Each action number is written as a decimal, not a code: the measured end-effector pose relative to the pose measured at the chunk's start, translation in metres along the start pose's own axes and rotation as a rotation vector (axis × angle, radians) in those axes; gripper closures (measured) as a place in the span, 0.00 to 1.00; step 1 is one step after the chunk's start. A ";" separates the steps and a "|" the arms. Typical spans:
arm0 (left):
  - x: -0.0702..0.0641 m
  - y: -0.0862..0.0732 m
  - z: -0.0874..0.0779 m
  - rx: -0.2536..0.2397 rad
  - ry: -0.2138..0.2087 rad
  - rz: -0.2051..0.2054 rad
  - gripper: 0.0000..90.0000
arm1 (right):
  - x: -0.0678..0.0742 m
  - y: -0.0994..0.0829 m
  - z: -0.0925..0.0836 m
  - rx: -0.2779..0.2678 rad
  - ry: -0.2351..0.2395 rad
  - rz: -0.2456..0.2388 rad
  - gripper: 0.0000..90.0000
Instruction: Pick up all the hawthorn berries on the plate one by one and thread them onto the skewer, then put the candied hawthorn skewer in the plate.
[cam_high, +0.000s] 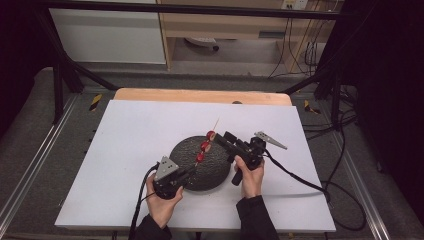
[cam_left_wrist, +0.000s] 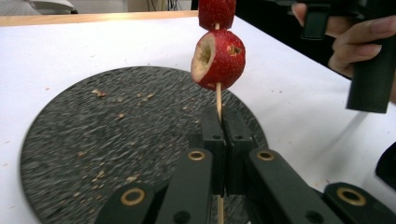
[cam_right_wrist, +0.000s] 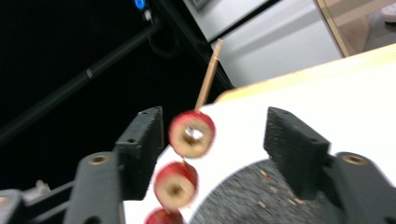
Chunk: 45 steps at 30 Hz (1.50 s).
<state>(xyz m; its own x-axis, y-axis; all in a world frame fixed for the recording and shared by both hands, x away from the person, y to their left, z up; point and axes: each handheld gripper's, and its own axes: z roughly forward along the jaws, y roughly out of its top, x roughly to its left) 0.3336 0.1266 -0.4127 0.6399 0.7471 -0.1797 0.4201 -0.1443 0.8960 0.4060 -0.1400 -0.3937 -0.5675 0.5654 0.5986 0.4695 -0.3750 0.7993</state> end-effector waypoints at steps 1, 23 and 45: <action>0.003 0.000 -0.002 0.005 0.007 0.007 0.99 | -0.001 0.000 -0.001 0.021 -0.008 -0.016 0.32; 0.041 0.017 -0.016 0.154 -0.008 0.075 0.98 | -0.040 -0.021 -0.050 0.435 -0.140 -0.351 0.01; 0.050 0.031 0.013 0.325 0.000 0.102 0.98 | -0.069 -0.034 -0.097 0.520 -0.205 -0.413 0.01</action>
<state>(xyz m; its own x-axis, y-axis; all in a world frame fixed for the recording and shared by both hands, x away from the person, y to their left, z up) 0.3872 0.1507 -0.3990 0.6890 0.7184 -0.0960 0.5373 -0.4174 0.7329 0.3633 -0.2378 -0.4572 -0.6545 0.7323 0.1880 0.5344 0.2723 0.8002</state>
